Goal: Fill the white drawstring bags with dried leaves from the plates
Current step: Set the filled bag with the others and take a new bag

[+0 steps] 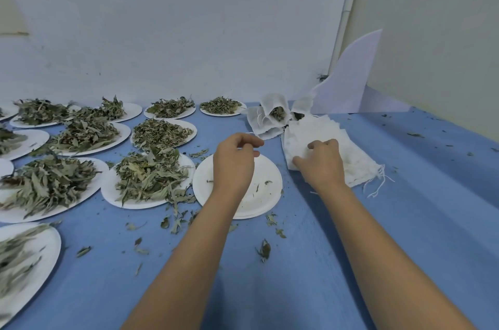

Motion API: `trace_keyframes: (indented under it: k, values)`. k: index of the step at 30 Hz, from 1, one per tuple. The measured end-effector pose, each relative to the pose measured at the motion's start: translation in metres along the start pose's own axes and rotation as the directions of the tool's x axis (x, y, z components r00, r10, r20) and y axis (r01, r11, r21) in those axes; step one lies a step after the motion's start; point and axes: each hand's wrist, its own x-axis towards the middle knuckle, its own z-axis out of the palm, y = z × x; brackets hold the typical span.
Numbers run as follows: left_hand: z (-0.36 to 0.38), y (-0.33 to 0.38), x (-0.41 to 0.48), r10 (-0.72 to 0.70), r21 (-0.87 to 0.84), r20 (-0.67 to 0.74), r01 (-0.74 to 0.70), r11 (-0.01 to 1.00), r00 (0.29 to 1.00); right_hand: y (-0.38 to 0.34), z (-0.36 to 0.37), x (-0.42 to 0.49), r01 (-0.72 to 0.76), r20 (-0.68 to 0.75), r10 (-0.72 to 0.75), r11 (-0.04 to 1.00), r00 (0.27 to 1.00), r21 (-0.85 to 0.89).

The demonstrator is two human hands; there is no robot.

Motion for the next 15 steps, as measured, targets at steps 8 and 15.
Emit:
trace_keyframes:
  k: [8,15]
  values:
    - [0.003,-0.001,-0.003,-0.003,0.009,0.022,0.003,1.000,1.000,0.006,-0.001,-0.001,0.022,0.003,-0.022,0.995,1.000,-0.100]
    - [0.003,-0.002,-0.005,-0.012,0.017,0.025,0.011,1.000,1.000,0.011,0.002,-0.001,0.048,-0.123,-0.060,0.994,0.991,-0.095]
